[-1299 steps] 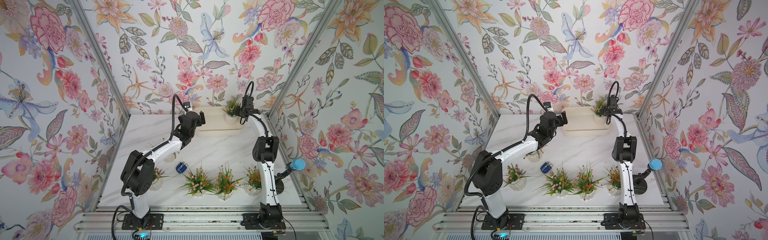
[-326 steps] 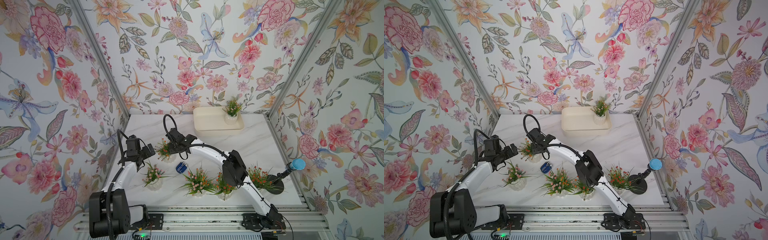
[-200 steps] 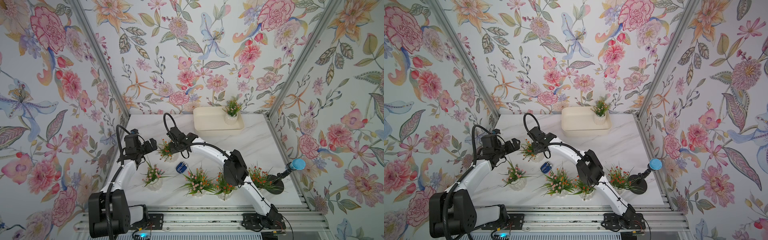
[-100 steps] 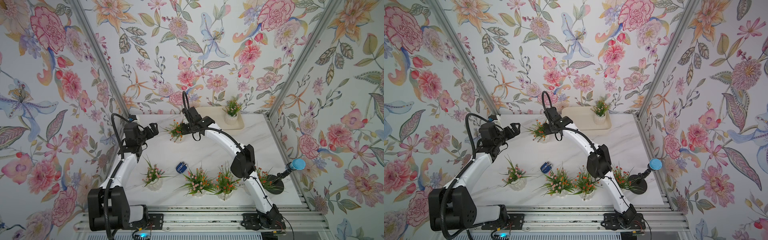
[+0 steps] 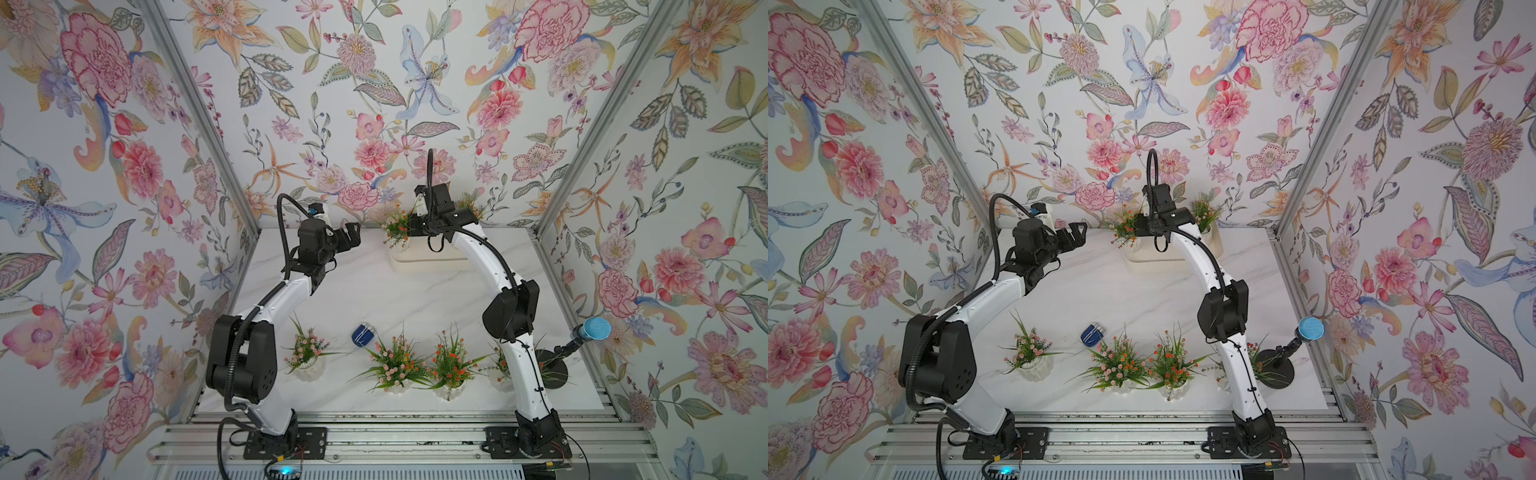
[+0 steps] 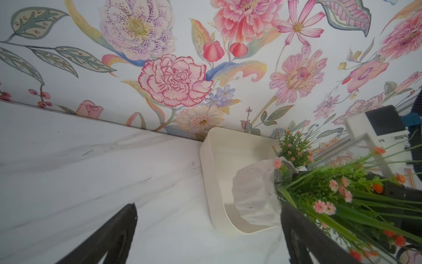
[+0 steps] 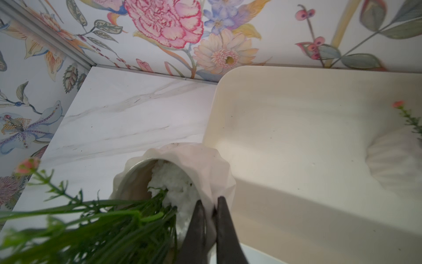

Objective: Put the potted gypsophila into the storage box
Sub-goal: Pick up the baby's breath potted plant from the center of the board, then place the baby's breath potted plant at the storage box.

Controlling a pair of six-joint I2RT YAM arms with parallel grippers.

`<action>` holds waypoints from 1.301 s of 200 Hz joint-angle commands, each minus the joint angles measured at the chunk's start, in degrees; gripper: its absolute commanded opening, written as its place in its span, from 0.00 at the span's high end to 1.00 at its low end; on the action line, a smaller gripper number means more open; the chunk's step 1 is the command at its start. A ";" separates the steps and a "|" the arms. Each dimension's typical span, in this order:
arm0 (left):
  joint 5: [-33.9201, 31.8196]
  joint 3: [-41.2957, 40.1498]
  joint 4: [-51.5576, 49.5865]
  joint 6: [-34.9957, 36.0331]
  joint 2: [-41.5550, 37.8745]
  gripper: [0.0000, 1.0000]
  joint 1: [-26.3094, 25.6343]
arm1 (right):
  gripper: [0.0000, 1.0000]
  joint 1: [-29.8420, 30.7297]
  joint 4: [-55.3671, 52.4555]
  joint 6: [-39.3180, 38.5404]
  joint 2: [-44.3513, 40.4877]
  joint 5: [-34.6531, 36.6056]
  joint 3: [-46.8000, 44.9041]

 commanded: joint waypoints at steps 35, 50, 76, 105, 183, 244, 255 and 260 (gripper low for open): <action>-2.84 8.03 0.48 -0.26 6.32 0.01 -4.58 | 1.00 -7.45 4.87 1.67 3.69 -2.75 4.23; -3.31 9.56 0.07 -0.33 7.88 0.00 -5.33 | 1.00 -8.70 5.90 1.89 5.48 -2.70 4.27; -4.61 12.59 -1.82 -0.83 10.42 0.00 -6.19 | 1.00 -10.51 8.92 2.98 8.39 -3.95 4.29; -6.26 14.54 -2.69 -2.08 12.52 0.00 -6.69 | 1.00 -12.23 12.20 5.13 11.61 -4.91 4.20; -8.04 24.52 -10.12 -2.90 19.51 0.00 -7.17 | 1.00 -13.29 18.12 8.00 16.06 1.48 3.72; -9.25 25.43 -10.59 -4.19 20.14 0.00 -7.59 | 0.90 -14.01 22.51 13.97 18.43 4.28 3.87; -9.55 25.59 -10.78 -4.07 19.92 0.00 -7.84 | 0.81 -14.02 22.52 14.30 18.22 4.61 3.85; -9.61 25.49 -10.82 -4.04 19.89 0.00 -7.90 | 0.76 -14.00 22.48 14.10 18.09 4.58 3.76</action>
